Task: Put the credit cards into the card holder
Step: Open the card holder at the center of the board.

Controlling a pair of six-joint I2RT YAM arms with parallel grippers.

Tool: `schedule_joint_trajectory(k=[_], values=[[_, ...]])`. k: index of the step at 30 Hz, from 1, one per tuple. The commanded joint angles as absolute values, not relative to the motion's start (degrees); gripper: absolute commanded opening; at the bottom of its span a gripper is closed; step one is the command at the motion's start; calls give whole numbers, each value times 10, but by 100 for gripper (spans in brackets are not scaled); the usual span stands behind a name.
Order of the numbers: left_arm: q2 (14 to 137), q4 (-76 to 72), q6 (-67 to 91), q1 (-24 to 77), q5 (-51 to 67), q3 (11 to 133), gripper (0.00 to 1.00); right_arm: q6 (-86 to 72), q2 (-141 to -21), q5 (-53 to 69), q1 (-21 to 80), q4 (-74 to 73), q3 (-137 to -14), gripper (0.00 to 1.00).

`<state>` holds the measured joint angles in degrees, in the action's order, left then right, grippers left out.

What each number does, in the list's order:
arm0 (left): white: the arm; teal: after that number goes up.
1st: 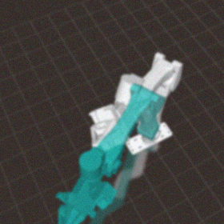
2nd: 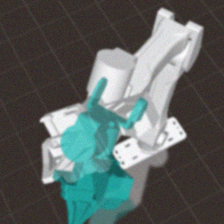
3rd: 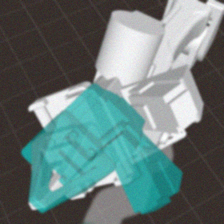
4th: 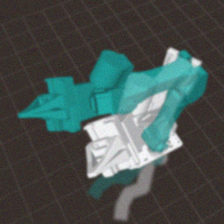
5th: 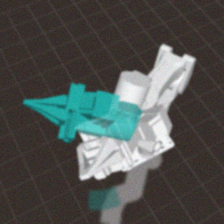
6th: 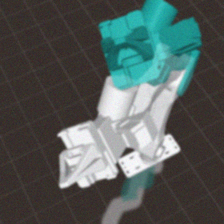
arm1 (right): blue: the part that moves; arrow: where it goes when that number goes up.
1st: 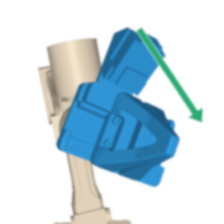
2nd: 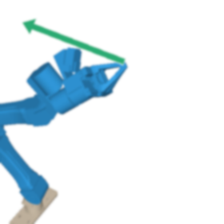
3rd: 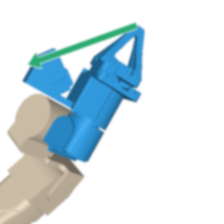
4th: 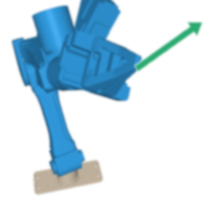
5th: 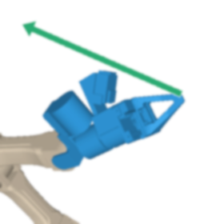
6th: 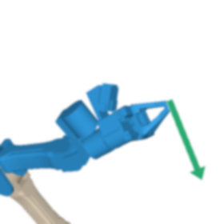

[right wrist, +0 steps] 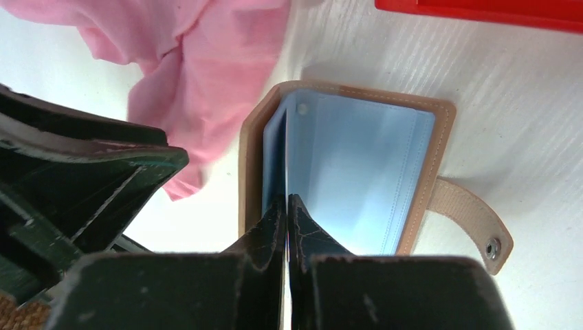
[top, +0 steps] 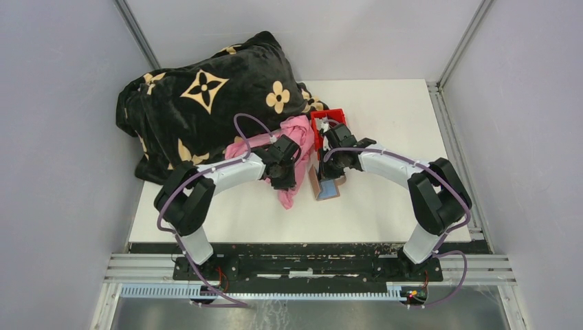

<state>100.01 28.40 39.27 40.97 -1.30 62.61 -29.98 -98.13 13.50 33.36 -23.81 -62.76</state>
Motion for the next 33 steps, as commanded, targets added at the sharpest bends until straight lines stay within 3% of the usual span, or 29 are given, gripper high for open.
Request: schedule_joint_trajectory(k=[1,33], values=[[948,308,371,410,-37,669,35,-282,-958,103,348,-265,-672,1],[893,233,454,409,-6,650,38,-290,-956,69,429,-301,-710,1]])
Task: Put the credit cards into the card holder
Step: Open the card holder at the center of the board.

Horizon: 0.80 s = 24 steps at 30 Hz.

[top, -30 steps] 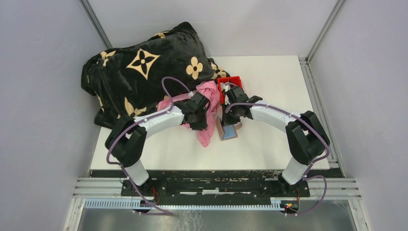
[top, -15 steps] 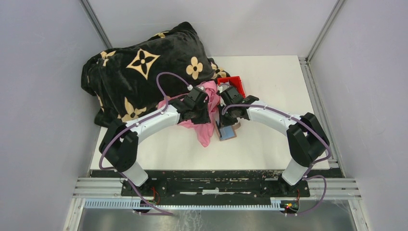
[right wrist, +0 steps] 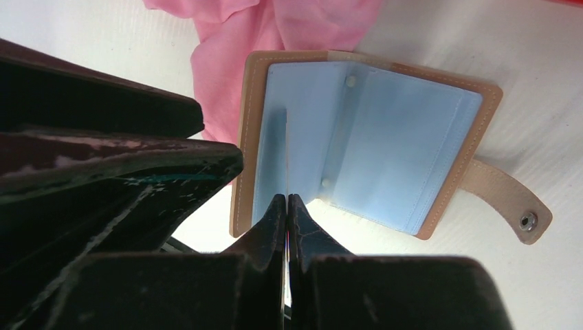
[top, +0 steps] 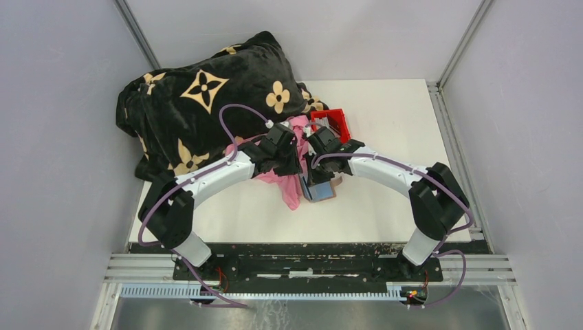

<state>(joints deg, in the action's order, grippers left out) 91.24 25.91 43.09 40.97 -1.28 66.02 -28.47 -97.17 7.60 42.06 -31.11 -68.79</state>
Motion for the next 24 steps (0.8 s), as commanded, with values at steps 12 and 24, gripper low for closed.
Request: schedule_joint_trajectory(k=[12,24], values=[[898,221,461,408,5,633,38,-302,-971,71,446,-288,-698,1],[910,200,479,409,9,608,37,-316,-990,81,448,-268,-676,1]])
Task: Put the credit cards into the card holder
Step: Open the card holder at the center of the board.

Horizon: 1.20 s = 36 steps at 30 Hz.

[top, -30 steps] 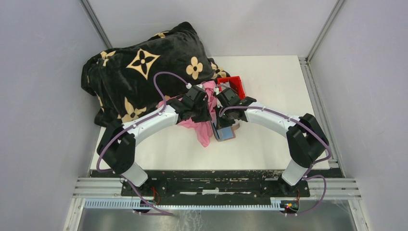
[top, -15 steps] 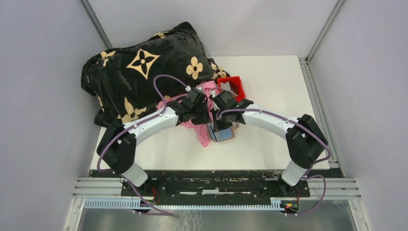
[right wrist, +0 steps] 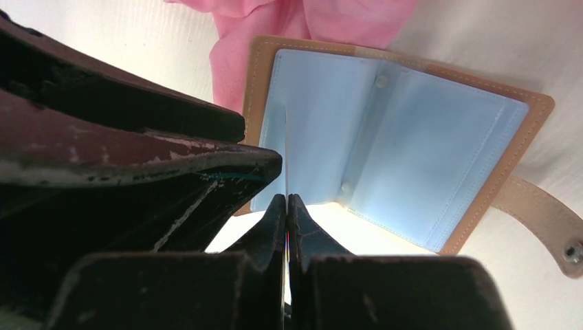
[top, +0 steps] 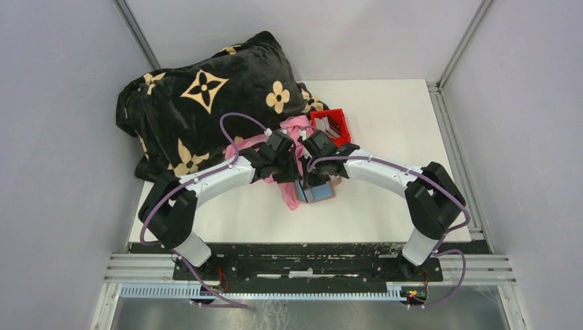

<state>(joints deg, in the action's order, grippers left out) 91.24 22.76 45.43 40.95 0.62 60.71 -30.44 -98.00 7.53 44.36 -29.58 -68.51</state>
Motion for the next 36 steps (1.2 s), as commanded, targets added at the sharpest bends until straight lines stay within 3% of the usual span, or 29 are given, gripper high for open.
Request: schedule_joint_trajectory(k=[1,36], values=[[910,200,479,409,5,608,37,-318,-992,82,448,-267,-673,1],[1003,210,464,415,-62,581,29,-318,-982,93,415,-258,-660,1]])
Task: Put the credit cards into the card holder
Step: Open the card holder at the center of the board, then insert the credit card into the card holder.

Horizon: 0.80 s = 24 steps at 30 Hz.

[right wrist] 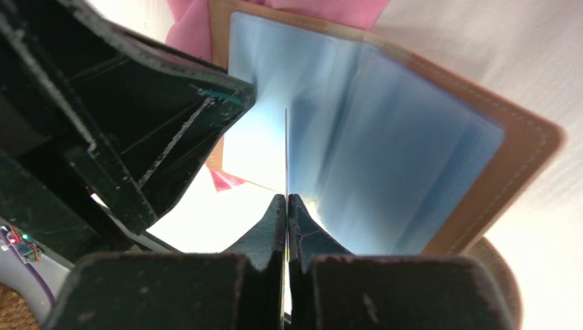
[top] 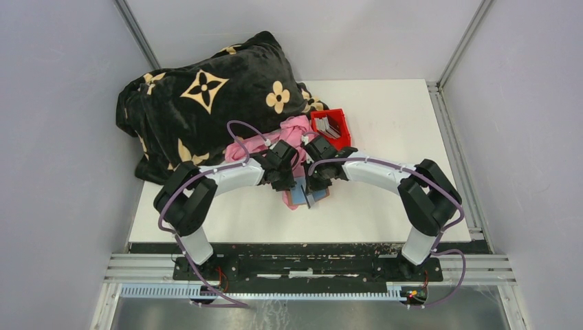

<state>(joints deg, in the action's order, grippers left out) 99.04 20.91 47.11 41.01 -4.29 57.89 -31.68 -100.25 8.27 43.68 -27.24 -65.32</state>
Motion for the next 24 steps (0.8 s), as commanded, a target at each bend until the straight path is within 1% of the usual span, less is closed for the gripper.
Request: schedule_joint_trajectory(k=[1,11,24], values=[[1005,211,462,416,-63,581,29,-318,-981,98,408,-256,-659,1],[1029,214,444,416,-55,592,29,-329,-984,156,337,-212,-643,1],[1036,218,435,416,-60,587,28,-385,-1011,224,314,-119,-582,1]])
